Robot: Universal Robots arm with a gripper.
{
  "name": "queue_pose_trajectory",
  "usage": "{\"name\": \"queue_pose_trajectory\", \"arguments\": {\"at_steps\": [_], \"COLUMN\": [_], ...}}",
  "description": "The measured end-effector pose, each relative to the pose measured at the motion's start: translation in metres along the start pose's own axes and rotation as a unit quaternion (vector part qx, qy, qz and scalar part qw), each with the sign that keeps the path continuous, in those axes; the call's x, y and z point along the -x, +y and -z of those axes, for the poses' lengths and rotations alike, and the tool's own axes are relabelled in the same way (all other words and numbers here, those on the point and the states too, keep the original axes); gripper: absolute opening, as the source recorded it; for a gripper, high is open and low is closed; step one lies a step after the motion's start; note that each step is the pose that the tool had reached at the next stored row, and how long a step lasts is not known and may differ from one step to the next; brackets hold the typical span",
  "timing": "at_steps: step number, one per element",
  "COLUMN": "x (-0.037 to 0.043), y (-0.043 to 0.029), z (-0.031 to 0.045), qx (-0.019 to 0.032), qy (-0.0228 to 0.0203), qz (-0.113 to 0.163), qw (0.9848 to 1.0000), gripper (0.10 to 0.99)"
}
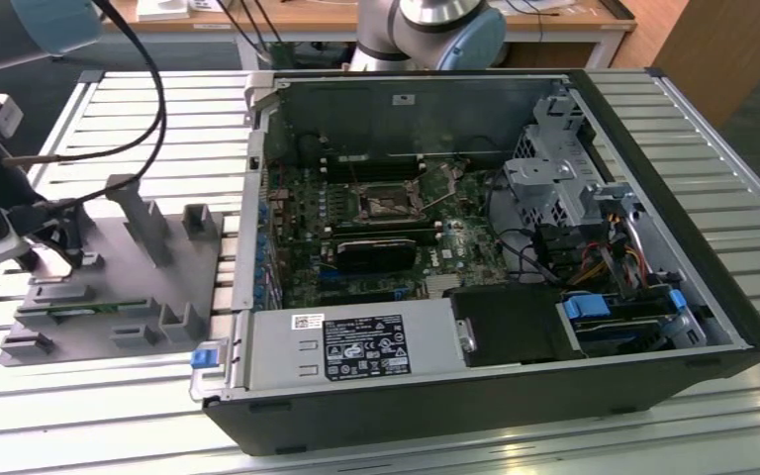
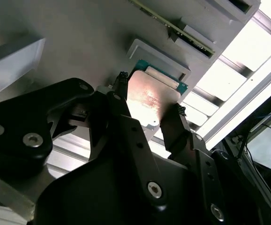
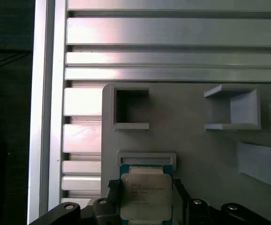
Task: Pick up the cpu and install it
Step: 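Pick up the cpu and move it towards the insertion slot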
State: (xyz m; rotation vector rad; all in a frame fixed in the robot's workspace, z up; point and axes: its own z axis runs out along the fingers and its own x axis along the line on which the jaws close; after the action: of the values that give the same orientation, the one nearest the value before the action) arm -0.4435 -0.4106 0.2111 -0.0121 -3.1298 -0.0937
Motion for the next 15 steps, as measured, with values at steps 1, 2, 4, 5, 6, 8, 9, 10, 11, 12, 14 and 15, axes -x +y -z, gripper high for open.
{"name": "queue_pose_trajectory", "arguments": {"at_steps": [1,2,4,5,6,8,9,10,11,12,14,15], "x": [0.0,-0.0001,-0.0001,-0.0001,-0.0002,-0.0001,-0.0002,-0.0001,-0.0001,-0.0001,-0.0002,-0.0002], "y": [0.0002,0.0003,0.0006,0.0007,0.0008,0.0009,0.0009,0.001,0.001,0.001,0.0011,0.0012], "z": [0.0028,0.0053,0.009,0.0108,0.0124,0.0148,0.0155,0.0159,0.0163,0.0166,0.0184,0.0196], "qx": [0.0,0.0,0.0002,0.0003,0.0004,0.0005,0.0006,0.0006,0.0006,0.0006,0.0005,0.0005], "qy": [0.0,0.0,0.0,0.0001,0.0001,0.0,0.0,-0.0001,-0.0001,-0.0001,0.0001,0.0001], "qz": [0.0,0.0,0.0,0.0,0.0,0.0,0.0,0.0,0.0,0.0,0.0,0.0], "qw": [1.0,1.0,1.0,1.0,1.0,1.0,1.0,1.0,1.0,1.0,1.0,1.0], "gripper": [0.529,0.529,0.529,0.529,0.529,0.529,0.529,0.529,0.529,0.529,0.529,0.529]}}
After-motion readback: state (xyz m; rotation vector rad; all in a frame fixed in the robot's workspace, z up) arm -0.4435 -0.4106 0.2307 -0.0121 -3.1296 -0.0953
